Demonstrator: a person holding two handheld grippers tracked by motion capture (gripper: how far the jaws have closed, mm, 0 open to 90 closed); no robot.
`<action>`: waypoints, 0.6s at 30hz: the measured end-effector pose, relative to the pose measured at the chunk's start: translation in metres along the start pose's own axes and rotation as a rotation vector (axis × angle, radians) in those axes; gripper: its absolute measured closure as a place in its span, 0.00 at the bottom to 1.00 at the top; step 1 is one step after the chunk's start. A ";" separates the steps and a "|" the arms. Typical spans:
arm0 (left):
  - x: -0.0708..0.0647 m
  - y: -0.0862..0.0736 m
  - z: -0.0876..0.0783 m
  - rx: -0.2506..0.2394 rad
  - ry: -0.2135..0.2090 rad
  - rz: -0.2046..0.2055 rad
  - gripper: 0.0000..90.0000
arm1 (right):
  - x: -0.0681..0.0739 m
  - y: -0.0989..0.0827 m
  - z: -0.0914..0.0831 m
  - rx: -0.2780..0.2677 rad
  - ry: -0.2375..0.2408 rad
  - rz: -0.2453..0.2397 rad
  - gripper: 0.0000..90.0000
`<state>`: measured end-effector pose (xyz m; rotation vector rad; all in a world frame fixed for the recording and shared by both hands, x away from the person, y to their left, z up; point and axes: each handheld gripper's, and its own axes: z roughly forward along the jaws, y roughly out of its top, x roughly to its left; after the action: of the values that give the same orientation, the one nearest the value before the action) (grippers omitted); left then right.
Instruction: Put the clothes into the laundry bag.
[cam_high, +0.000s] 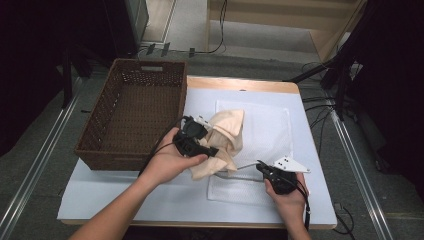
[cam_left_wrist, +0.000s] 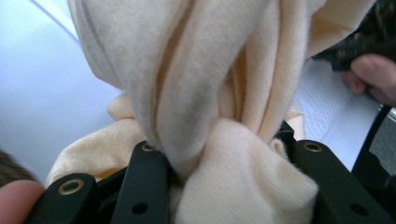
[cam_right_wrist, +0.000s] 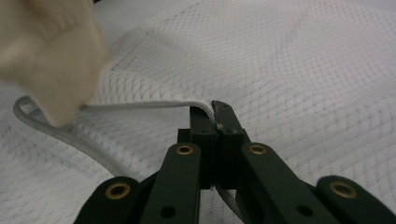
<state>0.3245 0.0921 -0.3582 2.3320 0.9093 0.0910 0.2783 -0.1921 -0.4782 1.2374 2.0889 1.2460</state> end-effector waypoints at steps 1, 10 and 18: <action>-0.003 -0.005 0.004 -0.002 -0.005 -0.003 0.70 | 0.000 0.000 0.000 0.000 -0.001 -0.001 1.00; -0.018 -0.056 0.011 0.008 -0.059 -0.018 0.70 | 0.001 0.001 0.001 -0.005 -0.009 -0.007 1.00; -0.024 -0.104 0.028 0.038 -0.110 0.035 0.60 | 0.002 0.001 0.002 -0.010 -0.010 -0.002 1.00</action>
<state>0.2530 0.1210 -0.4364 2.3630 0.8224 -0.0393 0.2797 -0.1893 -0.4781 1.2341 2.0743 1.2451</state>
